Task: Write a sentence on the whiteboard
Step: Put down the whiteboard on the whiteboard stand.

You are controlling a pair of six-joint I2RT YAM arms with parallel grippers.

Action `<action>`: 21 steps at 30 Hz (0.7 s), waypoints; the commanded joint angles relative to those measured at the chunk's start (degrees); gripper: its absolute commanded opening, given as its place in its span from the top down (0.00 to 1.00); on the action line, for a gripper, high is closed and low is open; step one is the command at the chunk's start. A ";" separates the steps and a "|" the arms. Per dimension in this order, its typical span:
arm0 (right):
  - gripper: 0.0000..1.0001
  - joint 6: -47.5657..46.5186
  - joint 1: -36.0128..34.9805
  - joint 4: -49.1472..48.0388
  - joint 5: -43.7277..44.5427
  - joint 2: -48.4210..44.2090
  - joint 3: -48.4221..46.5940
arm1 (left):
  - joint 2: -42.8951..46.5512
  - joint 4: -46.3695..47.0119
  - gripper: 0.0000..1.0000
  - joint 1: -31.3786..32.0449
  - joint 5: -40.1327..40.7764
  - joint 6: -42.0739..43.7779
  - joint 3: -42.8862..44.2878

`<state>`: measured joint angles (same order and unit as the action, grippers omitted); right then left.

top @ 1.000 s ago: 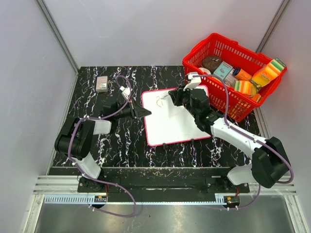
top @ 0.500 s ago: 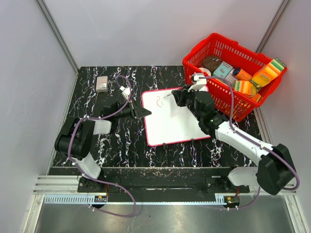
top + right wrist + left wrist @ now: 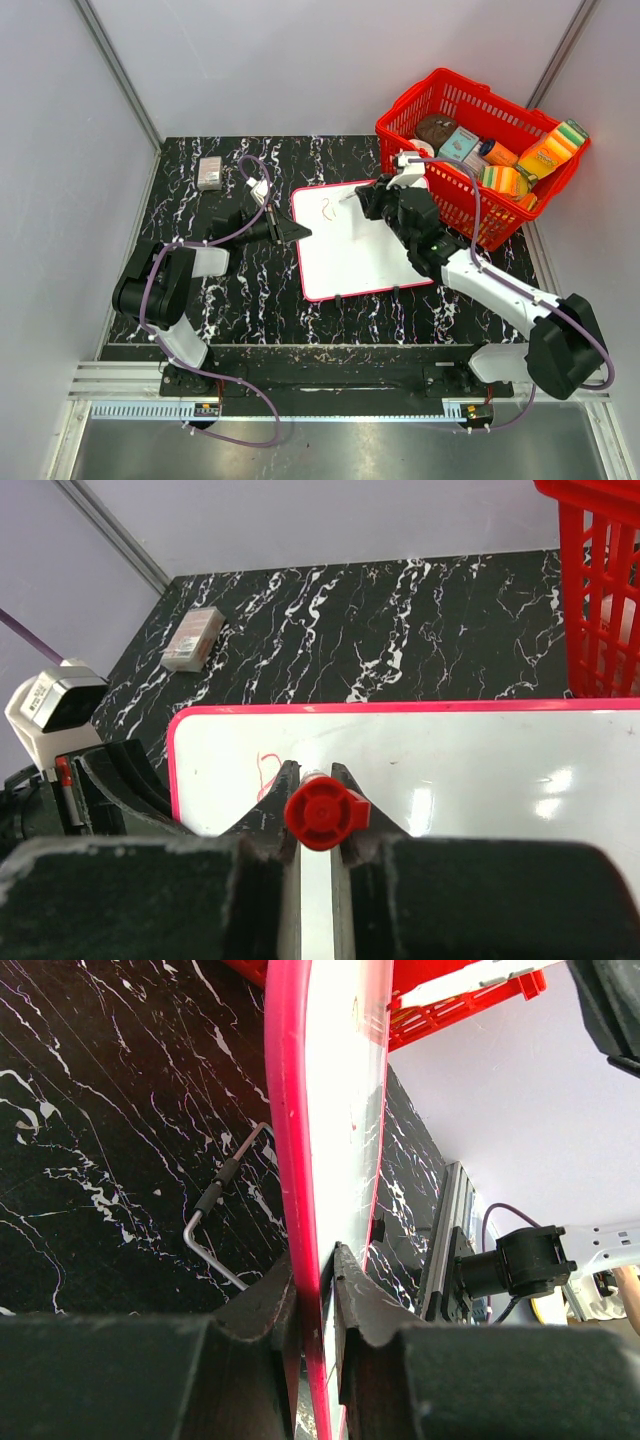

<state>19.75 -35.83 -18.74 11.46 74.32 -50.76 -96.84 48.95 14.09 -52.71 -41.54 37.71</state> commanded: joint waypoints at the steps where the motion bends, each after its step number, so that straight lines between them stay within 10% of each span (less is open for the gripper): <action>1: 1.00 -0.76 0.24 -0.77 1.19 1.08 -2.23 | 1.21 1.24 1.00 0.94 -0.47 4.62 0.34; 21: 1.00 -0.76 0.24 -1.12 -2.49 2.49 -1.01 | 1.12 1.24 1.00 0.94 -0.47 4.63 0.43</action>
<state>19.73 -35.83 -18.17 10.39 76.07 -50.78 -96.84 48.93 14.09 -52.71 -41.54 37.71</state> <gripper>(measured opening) 0.133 0.187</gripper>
